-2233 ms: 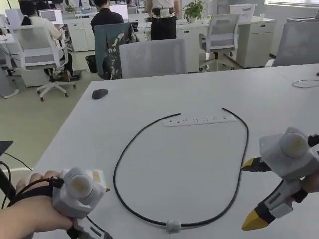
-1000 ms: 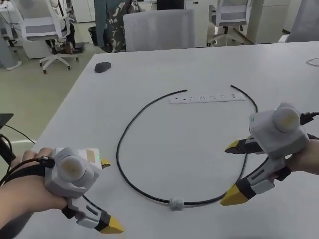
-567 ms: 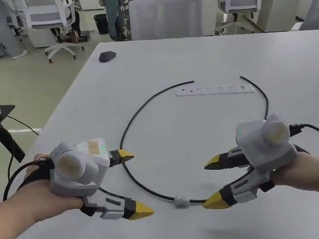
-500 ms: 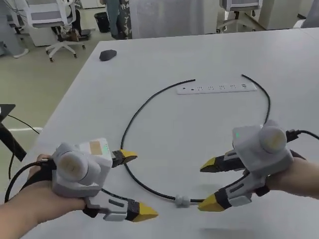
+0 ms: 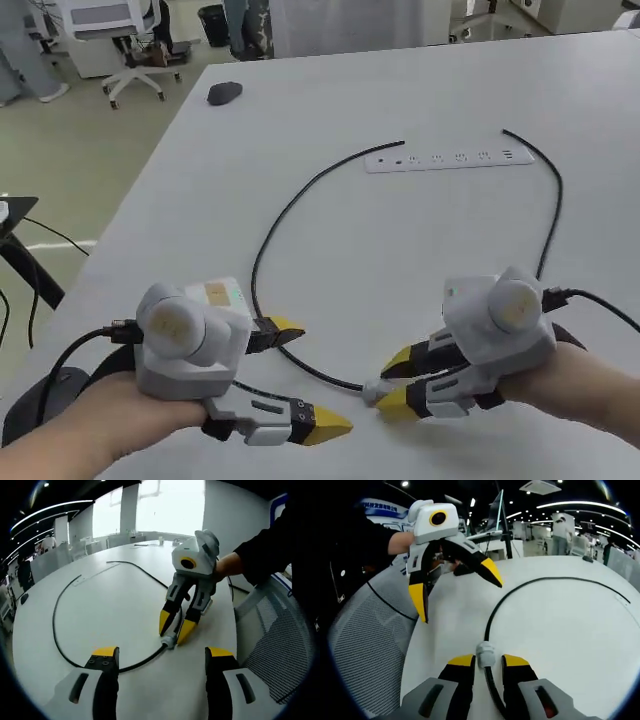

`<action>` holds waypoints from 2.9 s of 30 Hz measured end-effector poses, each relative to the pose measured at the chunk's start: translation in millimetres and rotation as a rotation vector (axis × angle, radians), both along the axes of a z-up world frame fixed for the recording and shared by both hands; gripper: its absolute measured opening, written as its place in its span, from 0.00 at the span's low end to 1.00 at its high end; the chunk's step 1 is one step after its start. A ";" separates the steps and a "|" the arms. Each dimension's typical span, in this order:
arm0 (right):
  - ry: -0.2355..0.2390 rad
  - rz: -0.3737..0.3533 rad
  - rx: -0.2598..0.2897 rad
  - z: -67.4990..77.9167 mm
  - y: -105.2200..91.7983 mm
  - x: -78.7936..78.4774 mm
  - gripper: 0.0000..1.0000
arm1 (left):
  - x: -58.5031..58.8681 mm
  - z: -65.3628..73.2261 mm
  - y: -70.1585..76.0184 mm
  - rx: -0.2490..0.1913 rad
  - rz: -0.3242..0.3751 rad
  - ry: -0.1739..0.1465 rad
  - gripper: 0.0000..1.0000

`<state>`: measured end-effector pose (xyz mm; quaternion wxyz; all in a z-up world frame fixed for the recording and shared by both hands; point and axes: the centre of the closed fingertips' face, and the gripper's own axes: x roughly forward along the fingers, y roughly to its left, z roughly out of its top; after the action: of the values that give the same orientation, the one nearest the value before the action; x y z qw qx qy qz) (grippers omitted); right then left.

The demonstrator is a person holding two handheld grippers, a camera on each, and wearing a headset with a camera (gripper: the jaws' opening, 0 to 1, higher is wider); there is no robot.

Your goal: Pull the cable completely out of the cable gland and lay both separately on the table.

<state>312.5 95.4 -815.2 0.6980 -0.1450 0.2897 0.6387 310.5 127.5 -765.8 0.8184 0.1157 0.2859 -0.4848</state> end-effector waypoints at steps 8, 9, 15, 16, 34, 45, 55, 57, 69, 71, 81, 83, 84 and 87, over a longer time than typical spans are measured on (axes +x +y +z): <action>-0.186 0.070 -0.042 -1.7 0.8 -3.3 0.09 | -2.6 -7.7 -6.6 0.003 -0.003 0.033 0.66; -0.196 0.070 -0.048 -2.6 0.5 -3.5 0.09 | -3.6 -8.9 -7.4 0.006 -0.005 0.040 0.65; -0.196 0.107 -0.051 4.4 -3.9 -14.2 0.08 | -5.1 -10.2 -15.1 0.003 -0.022 0.061 0.60; -0.198 0.124 -0.042 10.9 -5.0 -18.7 0.08 | -6.2 -8.2 -18.3 -0.011 -0.031 0.071 0.58; -0.291 0.247 0.006 61.7 -32.2 -57.8 0.08 | -45.9 20.1 -72.4 -0.294 -0.225 0.229 0.22; -0.310 0.251 0.002 64.3 -32.3 -59.7 0.08 | -48.3 21.1 -74.0 -0.314 -0.229 0.256 0.16; -0.307 0.233 0.013 66.8 -35.2 -57.2 0.08 | -46.3 24.6 -77.4 -0.317 -0.226 0.225 0.15; -0.224 0.196 0.023 66.9 -36.4 -57.3 0.09 | -46.7 25.1 -79.3 -0.304 -0.225 0.219 0.15; 0.142 0.099 0.134 78.9 -41.3 -53.7 0.08 | -48.4 38.4 -81.1 -0.272 -0.315 0.031 0.15; 0.141 0.103 0.135 79.0 -40.5 -55.5 0.08 | -48.4 38.4 -80.9 -0.270 -0.319 0.029 0.15; -0.114 0.149 0.094 78.4 -39.5 -58.0 0.06 | -48.2 35.3 -79.8 -0.288 -0.268 0.110 0.15; -0.129 0.144 0.095 77.9 -40.0 -59.8 0.06 | -47.9 34.9 -79.8 -0.300 -0.248 0.148 0.15; -0.167 0.154 0.093 78.3 -39.9 -58.8 0.06 | -47.1 34.2 -79.5 -0.312 -0.226 0.185 0.15; -0.282 0.193 0.056 76.6 -40.0 -58.9 0.06 | -46.3 31.4 -79.8 -0.331 -0.184 0.275 0.15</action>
<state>253.6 55.4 -738.7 0.6708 -0.2408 0.1556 0.6839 264.2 47.7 -734.4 0.7318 -0.0616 0.2997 -0.6089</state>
